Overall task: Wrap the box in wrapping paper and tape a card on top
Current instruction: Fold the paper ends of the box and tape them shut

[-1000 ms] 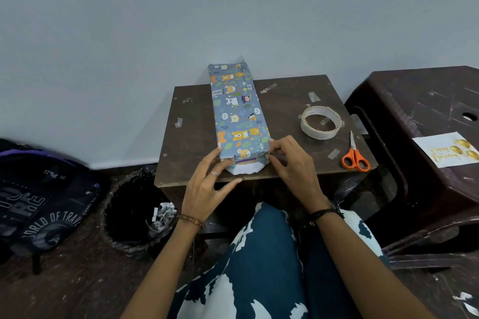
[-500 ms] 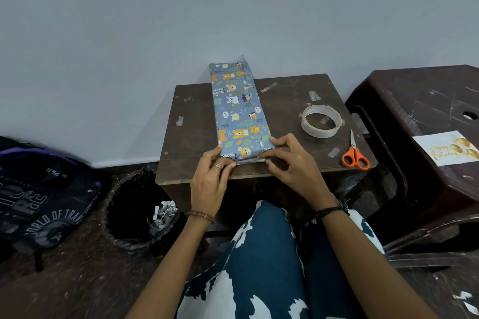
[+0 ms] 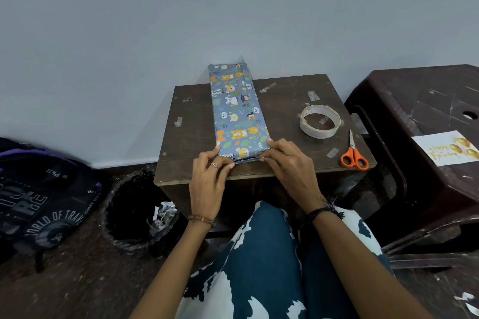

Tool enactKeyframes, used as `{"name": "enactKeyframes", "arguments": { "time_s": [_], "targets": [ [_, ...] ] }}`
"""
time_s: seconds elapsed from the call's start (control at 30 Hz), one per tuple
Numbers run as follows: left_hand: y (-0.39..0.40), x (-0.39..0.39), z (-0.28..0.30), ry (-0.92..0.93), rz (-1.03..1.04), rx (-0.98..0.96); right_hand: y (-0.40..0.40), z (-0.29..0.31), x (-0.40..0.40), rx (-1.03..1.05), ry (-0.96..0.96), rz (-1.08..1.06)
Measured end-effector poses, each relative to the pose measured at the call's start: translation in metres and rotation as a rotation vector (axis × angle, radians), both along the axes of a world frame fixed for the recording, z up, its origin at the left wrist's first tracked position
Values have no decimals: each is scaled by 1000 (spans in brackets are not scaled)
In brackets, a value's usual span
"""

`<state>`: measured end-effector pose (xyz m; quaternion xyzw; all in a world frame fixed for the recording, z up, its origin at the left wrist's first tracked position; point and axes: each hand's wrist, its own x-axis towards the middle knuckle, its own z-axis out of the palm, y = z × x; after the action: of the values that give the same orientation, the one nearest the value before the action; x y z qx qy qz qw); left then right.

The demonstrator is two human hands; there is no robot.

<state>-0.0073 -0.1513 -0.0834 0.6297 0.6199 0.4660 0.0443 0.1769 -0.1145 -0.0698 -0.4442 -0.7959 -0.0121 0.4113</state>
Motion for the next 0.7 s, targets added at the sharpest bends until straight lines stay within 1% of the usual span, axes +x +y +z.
{"name": "enactKeyframes", "arguments": {
  "time_s": [0.1,0.17,0.23,0.3,0.37,0.4,0.5,0.6,0.7],
  "targets": [
    [4,-6,8,283,19,148,1,-1,1,-22,24,17],
    [12,-7,18,490,-83,226,1,-1,1,-40,32,29],
    [24,-2,30,713,-217,228,1,-2,3,-55,33,38],
    [38,7,39,924,-301,197,0,-1,4,-57,25,47],
    [52,12,39,1046,-337,151,0,-1,6,-66,14,47],
    [57,12,35,1059,-351,135,0,-1,7,-75,12,45],
    [62,10,25,977,-407,119,1,-1,8,-99,42,39],
    [61,10,27,926,-434,78,-1,0,5,-130,99,36],
    [59,11,30,881,-446,81,-4,1,3,-160,122,16]
  ]
}}
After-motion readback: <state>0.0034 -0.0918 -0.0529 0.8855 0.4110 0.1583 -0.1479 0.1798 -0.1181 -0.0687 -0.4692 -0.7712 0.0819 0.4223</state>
